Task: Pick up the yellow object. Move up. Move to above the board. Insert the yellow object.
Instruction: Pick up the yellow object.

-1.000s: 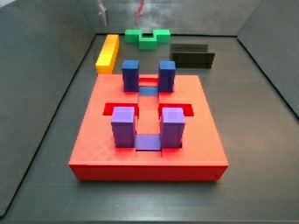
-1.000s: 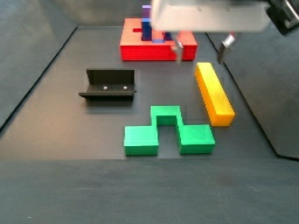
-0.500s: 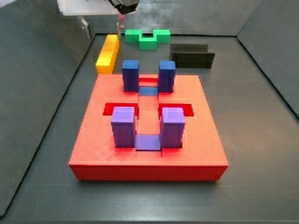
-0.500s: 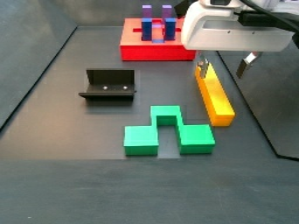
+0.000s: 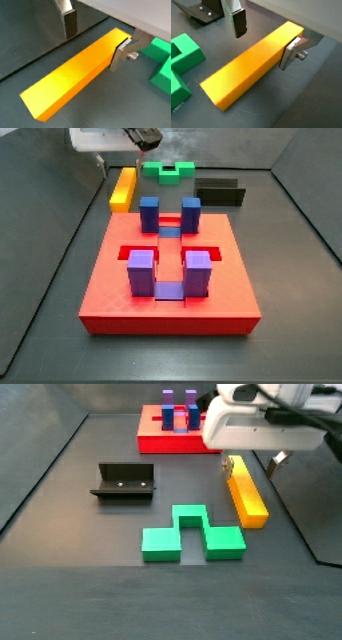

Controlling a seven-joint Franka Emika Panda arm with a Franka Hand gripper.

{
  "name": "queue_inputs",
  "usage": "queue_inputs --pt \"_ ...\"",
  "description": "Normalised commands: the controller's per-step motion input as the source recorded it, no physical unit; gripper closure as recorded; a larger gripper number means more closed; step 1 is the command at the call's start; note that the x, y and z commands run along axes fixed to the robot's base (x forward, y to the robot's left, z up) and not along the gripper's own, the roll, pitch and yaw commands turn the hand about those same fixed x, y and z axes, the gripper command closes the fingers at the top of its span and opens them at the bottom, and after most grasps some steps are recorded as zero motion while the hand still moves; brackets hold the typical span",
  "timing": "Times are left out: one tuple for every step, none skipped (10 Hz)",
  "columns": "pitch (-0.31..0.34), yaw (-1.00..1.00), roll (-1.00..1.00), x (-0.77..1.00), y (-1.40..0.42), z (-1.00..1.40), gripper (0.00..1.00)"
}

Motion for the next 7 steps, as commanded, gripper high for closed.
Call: queue_inputs --pt "-0.097 0.00 -0.06 0.02 0.00 -0.38 0.00" --pt "-0.097 0.00 -0.05 0.00 0.00 -0.40 0.00" --pt "-0.086 0.00 -0.03 -0.14 0.00 -0.34 0.00" --pt "-0.081 0.00 -0.10 -0.06 0.00 -0.21 0.00" --pt "-0.064 0.00 -0.06 -0.03 0.00 -0.21 0.00" --pt "-0.027 0.00 0.00 -0.01 0.00 -0.13 0.00" --pt "-0.043 0.00 0.00 -0.04 -0.03 -0.16 0.00"
